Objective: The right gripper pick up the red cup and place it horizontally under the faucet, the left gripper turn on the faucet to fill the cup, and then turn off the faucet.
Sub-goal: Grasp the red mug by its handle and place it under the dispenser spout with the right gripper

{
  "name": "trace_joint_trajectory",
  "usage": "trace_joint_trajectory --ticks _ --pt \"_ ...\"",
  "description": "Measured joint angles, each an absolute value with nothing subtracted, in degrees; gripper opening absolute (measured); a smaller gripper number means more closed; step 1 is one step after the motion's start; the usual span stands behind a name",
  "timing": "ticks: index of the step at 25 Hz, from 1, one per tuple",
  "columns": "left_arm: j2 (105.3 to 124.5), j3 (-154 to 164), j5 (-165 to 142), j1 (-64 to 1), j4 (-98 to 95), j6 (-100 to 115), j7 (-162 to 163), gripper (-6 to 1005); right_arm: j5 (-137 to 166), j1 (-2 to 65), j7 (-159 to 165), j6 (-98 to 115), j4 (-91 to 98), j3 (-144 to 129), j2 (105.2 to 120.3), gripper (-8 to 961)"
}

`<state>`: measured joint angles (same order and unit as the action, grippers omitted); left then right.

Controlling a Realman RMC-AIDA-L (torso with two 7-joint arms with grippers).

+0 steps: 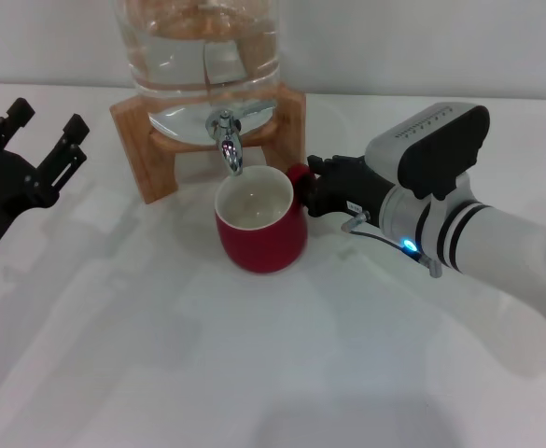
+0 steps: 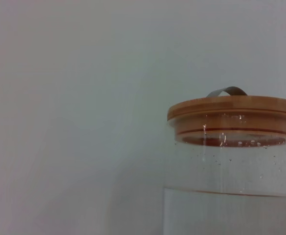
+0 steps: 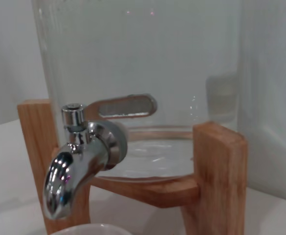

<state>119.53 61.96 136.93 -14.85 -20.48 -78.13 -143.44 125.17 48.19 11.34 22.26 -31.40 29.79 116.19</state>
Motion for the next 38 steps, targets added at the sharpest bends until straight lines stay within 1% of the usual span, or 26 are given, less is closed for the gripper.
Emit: trace_joint_trajectory --ticks 8,38 --pt "119.53 61.96 136.93 -14.94 -20.47 -78.14 -143.44 761 125.30 49.19 11.34 20.97 -31.91 29.79 116.20 295" --pt "119.53 61.96 136.93 -14.94 -20.31 -78.13 -143.44 761 124.00 49.06 11.33 21.11 -32.53 29.14 116.19 299"
